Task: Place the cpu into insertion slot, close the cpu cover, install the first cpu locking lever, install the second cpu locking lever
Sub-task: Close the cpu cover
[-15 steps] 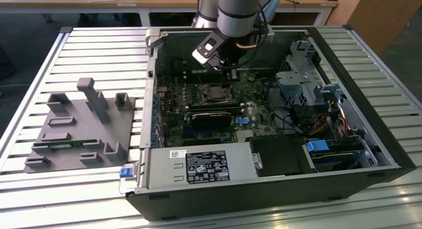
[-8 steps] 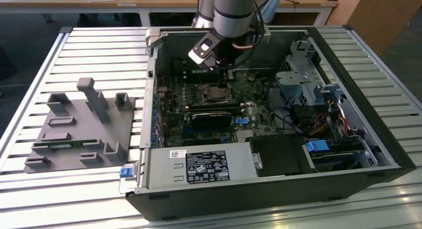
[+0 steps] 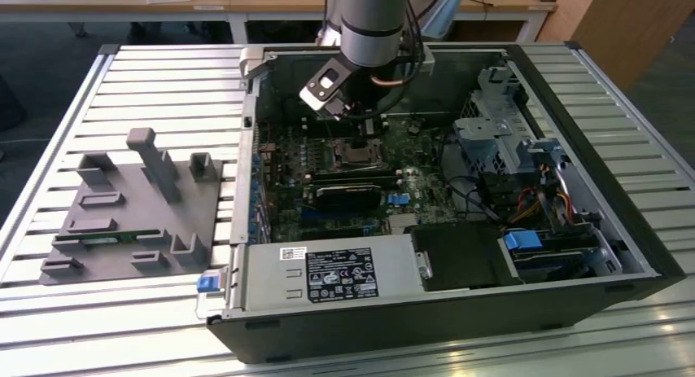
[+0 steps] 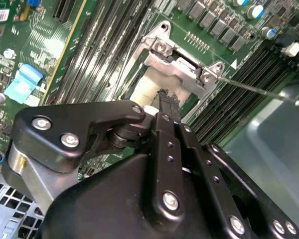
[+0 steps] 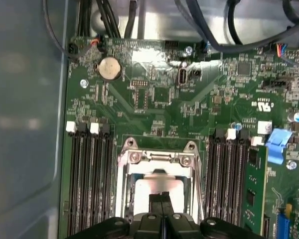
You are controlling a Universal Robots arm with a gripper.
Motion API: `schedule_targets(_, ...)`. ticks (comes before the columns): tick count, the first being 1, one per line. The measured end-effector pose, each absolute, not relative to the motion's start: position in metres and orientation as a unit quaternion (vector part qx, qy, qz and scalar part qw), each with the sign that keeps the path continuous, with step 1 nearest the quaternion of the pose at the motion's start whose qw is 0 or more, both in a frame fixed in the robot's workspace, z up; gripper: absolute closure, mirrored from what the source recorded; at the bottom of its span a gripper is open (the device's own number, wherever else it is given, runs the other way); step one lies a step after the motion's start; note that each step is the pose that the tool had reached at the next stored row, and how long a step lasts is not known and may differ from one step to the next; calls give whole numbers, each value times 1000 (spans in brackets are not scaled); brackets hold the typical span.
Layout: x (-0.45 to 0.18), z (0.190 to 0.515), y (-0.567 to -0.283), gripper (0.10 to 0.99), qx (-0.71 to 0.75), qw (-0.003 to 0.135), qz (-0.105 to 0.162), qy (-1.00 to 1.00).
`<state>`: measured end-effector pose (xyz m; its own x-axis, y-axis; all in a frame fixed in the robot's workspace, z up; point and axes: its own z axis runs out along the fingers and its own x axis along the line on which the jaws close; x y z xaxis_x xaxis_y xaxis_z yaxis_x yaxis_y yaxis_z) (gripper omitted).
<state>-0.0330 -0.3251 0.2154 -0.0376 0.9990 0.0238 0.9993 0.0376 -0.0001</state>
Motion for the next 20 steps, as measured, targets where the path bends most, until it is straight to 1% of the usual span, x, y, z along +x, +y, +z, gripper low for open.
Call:
schedule_targets(10, -49, 211, -325, 965, -694, 9, -8, -720)
schedule_targets(20, -50, 203, -325, 965, -694, 9, -8, -720)
